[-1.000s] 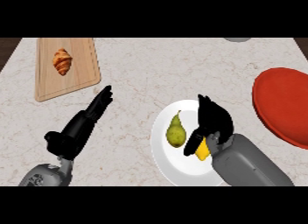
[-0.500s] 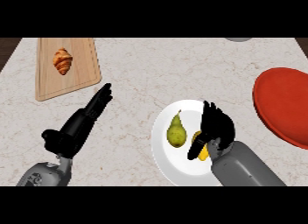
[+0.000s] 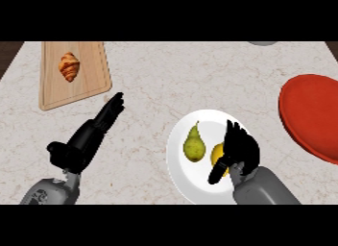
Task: Pick the lemon from the plate and place it in the bowl
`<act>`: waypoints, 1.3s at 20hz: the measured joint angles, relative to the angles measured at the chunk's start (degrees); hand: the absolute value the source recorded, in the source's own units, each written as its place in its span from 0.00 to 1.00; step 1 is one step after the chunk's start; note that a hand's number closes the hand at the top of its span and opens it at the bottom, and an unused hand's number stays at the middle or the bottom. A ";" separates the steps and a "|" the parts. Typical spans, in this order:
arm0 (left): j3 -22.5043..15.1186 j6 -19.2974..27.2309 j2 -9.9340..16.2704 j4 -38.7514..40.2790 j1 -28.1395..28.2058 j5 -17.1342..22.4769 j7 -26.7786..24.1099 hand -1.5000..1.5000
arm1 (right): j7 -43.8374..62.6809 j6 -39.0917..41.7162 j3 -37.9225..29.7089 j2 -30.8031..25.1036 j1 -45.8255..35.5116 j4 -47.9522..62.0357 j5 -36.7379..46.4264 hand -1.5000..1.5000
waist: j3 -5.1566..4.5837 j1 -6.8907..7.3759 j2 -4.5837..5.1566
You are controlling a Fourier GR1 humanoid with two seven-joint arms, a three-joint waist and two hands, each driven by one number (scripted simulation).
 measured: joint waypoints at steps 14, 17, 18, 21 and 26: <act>1.03 -1.24 -2.49 -2.25 1.69 -3.08 1.27 0.50 | -6.46 0.74 -4.40 2.61 0.81 0.66 10.54 1.00 | 0.02 0.36 0.01; 1.88 -1.84 -2.55 -1.97 1.50 -2.84 1.38 0.50 | -12.53 3.11 -2.41 -0.22 2.88 -2.37 9.92 1.00 | 0.03 0.19 0.01; 2.01 -1.69 -2.64 -1.91 1.43 -2.92 1.29 0.50 | -16.11 4.05 -1.05 -1.90 3.93 -3.56 9.22 1.00 | 0.04 0.05 -0.01; 2.40 -1.81 -2.59 -1.68 1.47 -2.70 1.23 0.50 | -26.40 7.62 4.03 -6.46 5.52 -8.09 7.60 1.00 | 0.07 -0.09 -0.13; 2.98 -2.18 -2.67 -0.87 1.71 -2.84 0.38 0.50 | -39.16 6.18 5.43 -18.09 10.13 -16.19 9.65 1.00 | 0.07 -0.56 -0.14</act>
